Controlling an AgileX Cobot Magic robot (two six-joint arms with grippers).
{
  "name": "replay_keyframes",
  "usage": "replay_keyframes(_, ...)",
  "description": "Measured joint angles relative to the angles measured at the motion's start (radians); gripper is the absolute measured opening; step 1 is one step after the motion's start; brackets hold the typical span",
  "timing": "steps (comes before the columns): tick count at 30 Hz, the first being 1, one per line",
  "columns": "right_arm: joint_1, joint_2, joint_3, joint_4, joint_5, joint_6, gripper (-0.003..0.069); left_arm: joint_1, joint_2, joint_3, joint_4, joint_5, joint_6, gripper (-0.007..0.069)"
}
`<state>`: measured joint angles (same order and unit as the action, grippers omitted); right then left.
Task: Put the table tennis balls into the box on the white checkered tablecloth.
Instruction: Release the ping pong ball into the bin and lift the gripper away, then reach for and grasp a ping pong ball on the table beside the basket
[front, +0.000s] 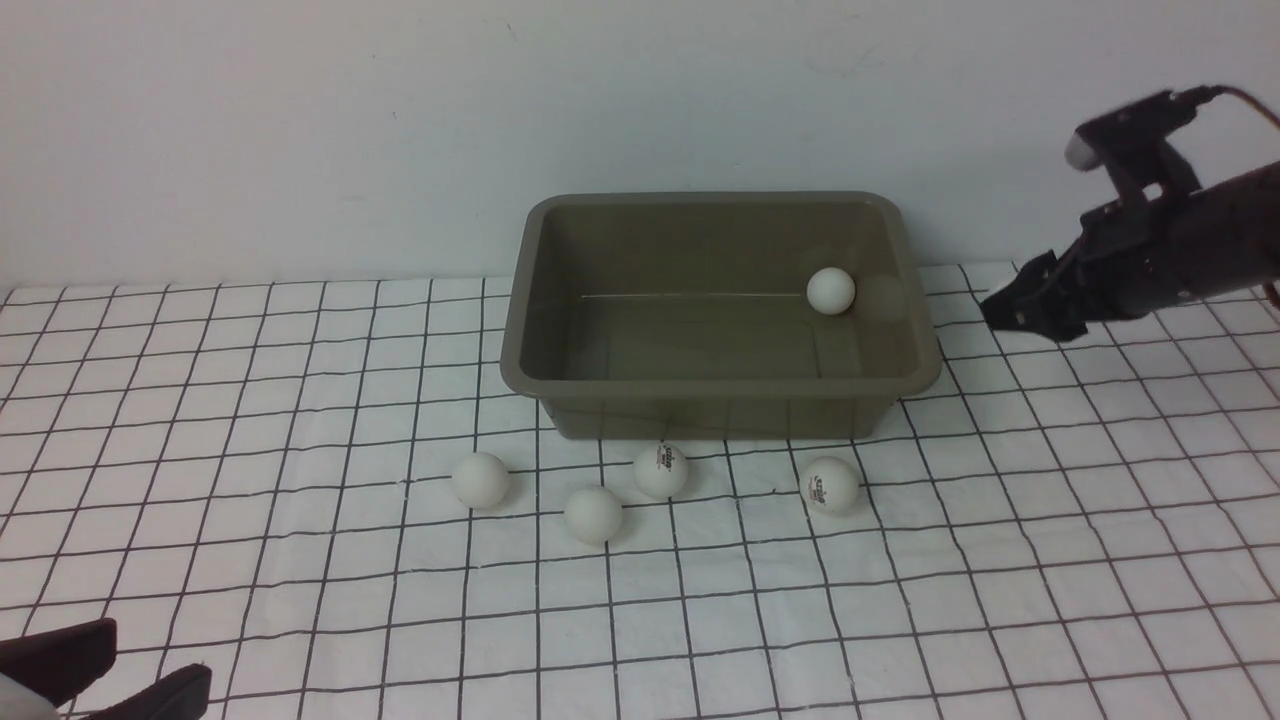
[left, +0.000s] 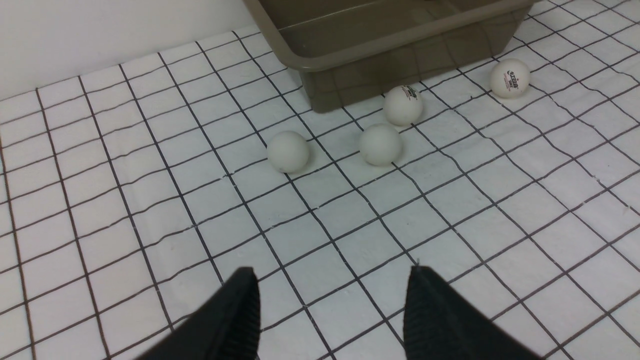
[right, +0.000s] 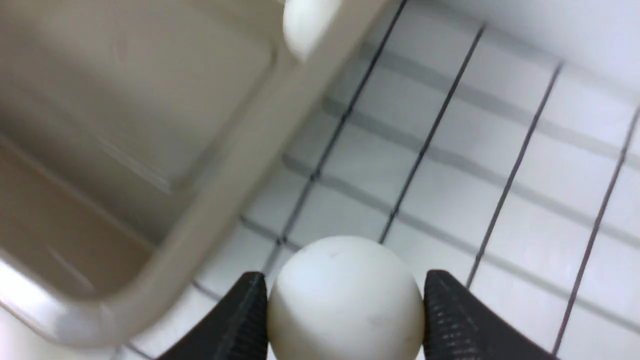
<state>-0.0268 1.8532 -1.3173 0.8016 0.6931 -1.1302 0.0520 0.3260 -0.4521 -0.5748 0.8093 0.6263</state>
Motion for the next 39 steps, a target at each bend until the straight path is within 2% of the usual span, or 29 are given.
replay_keyframes(5,0.044,0.013,-0.051,0.200,0.126,-0.129,0.0358,0.000,0.000,0.000,0.002,0.000,0.000,0.0356)
replay_keyframes(9,0.115,0.075,-0.089,0.270,0.135,-0.194,0.0358,0.000,0.000,0.000,0.002,0.000,0.000,0.0356)
replay_keyframes(16,0.159,0.160,-0.108,0.269,0.081,-0.206,0.0361,0.000,0.000,0.000,0.003,0.006,0.000,0.0356)
replay_keyframes(20,0.151,0.145,-0.110,0.269,0.062,-0.205,0.0461,0.000,0.000,0.000,0.004,0.006,0.000,0.0356)
replay_keyframes(23,0.125,0.084,-0.110,0.263,0.065,-0.205,0.0501,0.000,0.000,0.000,0.004,0.006,0.000,0.0356)
replay_keyframes(31,-0.017,-0.201,-0.111,0.170,0.113,-0.171,0.0484,0.000,0.000,0.000,0.004,-0.009,0.000,0.0356)
replay_keyframes(35,-0.055,-0.311,-0.111,0.125,0.179,-0.122,0.0478,0.000,0.040,0.000,-0.005,-0.039,-0.001,0.0356)
replay_keyframes(39,-0.052,-0.362,-0.111,0.104,0.270,-0.092,0.0478,0.000,0.157,-0.001,-0.040,-0.070,0.015,0.0356)
